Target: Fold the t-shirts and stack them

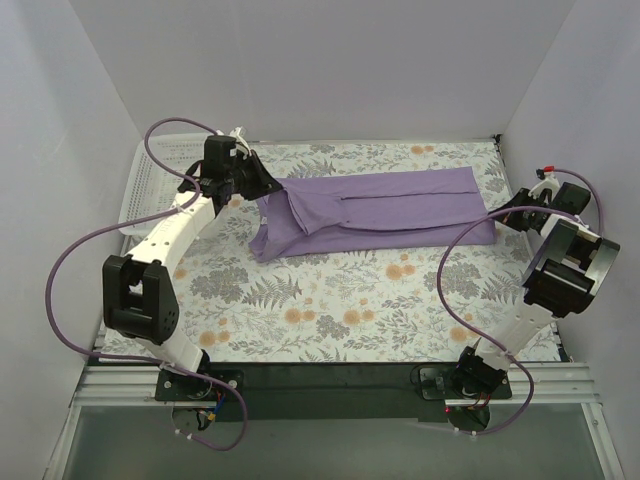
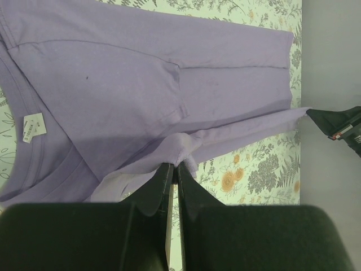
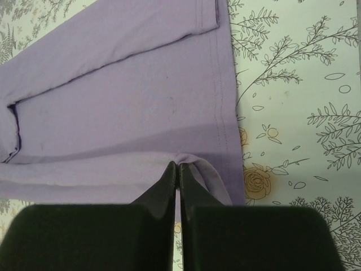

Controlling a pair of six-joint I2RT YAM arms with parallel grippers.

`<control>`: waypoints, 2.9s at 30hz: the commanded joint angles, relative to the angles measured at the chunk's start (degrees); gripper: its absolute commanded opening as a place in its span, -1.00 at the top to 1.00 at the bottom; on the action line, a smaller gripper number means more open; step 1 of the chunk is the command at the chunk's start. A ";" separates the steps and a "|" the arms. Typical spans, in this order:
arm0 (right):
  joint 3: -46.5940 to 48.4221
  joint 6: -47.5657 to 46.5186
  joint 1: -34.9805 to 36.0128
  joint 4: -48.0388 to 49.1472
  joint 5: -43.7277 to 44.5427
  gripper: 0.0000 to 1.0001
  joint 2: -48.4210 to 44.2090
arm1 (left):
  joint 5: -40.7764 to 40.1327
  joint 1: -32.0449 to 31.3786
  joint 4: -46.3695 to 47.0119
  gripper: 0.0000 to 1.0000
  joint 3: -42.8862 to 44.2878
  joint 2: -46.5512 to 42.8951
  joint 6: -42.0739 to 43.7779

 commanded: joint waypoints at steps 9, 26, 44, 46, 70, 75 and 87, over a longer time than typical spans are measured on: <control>3.08 3.21 0.48 2.93 2.78 0.97 3.32 | 1.01 0.47 0.56 1.00 3.80 0.90 1.81; 6.51 3.47 2.24 2.93 4.89 0.97 6.84 | 0.49 0.73 0.56 1.00 5.12 2.30 2.33; 7.04 2.95 3.56 2.93 4.54 -0.04 5.44 | 0.31 0.82 0.03 1.00 10.04 8.10 4.00; 6.60 2.51 3.56 3.01 4.45 -0.09 4.82 | 0.05 0.82 -0.06 1.00 10.56 9.06 4.18; -1.84 -4.09 3.56 2.49 -6.09 -0.20 -0.90 | 0.83 0.99 -3.83 1.00 24.80 21.02 9.89; -2.36 -4.35 3.56 2.40 -6.36 -0.21 -1.07 | -0.57 0.99 -4.54 1.00 27.09 22.95 10.07; -3.24 -5.14 3.56 1.96 -6.97 -0.22 -1.69 | -2.59 1.08 -5.33 1.00 30.25 27.78 9.02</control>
